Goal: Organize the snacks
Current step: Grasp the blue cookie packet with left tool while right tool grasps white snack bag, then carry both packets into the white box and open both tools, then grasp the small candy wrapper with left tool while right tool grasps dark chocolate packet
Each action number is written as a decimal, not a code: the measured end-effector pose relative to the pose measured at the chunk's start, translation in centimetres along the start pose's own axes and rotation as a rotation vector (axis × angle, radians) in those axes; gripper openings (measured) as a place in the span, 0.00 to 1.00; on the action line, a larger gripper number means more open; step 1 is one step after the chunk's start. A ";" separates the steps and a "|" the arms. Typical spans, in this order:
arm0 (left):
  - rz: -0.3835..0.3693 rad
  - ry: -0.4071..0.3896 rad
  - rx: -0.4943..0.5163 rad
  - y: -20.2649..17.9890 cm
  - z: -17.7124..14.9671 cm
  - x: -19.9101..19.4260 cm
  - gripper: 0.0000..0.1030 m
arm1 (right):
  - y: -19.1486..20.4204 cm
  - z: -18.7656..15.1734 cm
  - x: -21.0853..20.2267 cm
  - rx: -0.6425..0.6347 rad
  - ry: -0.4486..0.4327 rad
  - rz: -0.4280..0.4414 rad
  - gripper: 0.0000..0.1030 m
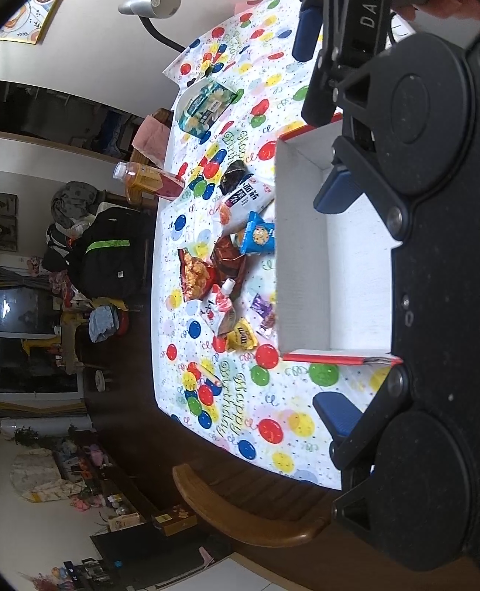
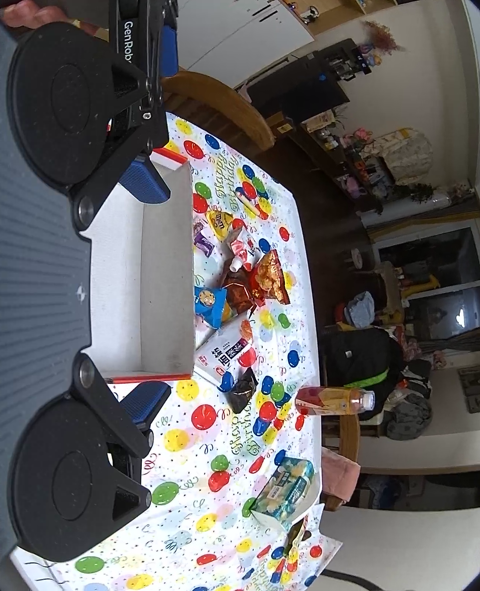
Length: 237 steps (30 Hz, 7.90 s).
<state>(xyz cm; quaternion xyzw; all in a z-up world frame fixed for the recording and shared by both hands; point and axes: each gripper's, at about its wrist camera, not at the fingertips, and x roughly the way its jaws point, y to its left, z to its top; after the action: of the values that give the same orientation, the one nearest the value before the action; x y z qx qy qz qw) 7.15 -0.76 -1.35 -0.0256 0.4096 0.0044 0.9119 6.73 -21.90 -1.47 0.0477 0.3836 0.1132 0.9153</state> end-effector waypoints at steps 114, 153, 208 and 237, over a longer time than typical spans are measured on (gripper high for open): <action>-0.259 0.386 0.014 -1.4 5.8 10.3 0.31 | -3.2 8.4 7.8 -0.098 0.334 0.231 0.04; -0.199 0.591 0.040 -2.2 -5.4 16.5 0.31 | -2.1 -5.3 13.4 0.061 0.548 0.202 0.04; -0.233 0.193 0.106 -1.0 2.7 5.5 0.93 | -1.7 4.1 4.0 -0.109 0.289 0.162 0.67; -0.051 0.251 -0.097 3.6 10.1 18.1 0.99 | -11.6 17.9 16.9 -0.096 0.272 0.047 0.73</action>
<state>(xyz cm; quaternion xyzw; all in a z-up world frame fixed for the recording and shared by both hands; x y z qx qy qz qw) 26.65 3.10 -8.33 -0.0804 0.5190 -0.0021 0.8510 32.98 -29.08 -2.66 -0.0030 0.4969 0.1585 0.8532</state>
